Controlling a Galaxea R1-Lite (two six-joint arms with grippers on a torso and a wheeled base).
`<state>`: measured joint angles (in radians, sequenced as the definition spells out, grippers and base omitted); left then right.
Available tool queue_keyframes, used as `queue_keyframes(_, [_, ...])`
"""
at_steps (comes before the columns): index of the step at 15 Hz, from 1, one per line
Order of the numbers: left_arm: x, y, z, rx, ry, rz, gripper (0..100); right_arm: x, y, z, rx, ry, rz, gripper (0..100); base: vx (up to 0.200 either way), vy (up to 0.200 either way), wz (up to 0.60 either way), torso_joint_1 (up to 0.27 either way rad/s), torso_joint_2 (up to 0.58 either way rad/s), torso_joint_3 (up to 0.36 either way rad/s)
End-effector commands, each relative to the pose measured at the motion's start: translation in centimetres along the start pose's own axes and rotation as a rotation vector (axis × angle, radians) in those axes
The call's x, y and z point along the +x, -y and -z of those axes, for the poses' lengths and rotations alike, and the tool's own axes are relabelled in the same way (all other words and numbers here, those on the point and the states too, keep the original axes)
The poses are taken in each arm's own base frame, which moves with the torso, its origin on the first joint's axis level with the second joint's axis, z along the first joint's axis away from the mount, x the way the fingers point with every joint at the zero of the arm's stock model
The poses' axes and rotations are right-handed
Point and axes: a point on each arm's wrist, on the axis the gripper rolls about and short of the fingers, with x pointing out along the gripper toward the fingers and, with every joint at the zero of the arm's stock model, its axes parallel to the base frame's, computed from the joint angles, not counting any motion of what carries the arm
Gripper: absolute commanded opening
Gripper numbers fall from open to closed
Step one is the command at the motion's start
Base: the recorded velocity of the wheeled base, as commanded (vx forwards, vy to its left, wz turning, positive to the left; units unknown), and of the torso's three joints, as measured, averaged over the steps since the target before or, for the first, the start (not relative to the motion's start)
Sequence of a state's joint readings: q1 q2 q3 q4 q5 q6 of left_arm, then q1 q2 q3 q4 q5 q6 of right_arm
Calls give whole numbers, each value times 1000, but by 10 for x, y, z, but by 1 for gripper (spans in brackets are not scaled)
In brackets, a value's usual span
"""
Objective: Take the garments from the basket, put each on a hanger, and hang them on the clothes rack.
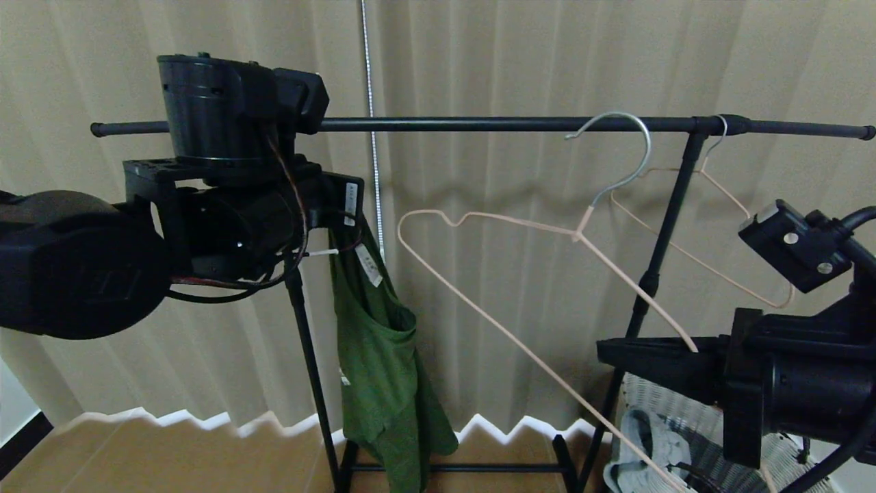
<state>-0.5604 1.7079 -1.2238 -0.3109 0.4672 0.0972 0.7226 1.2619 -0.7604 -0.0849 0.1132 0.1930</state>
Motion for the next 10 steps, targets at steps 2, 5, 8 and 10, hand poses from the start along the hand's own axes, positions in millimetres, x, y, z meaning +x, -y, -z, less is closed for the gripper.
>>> queue_keyframes(2, [10,5,6,8,-18,-1,0,-1,-5,2,-10,-8,-47,0,0,0,0,0,0,0])
queue_keyframes(5, [11,5,5,8,-18,-12,0,-1,-7,3,-13,-13,-62,0,0,0,0,0,0,0])
queue_keyframes(8, [11,5,6,9,-20,-18,0,0,-7,3,-19,7,-72,0,0,0,0,0,0,0])
queue_keyframes(10, [11,6,6,8,-18,-16,0,2,-7,4,-20,7,-86,0,0,0,0,0,0,0])
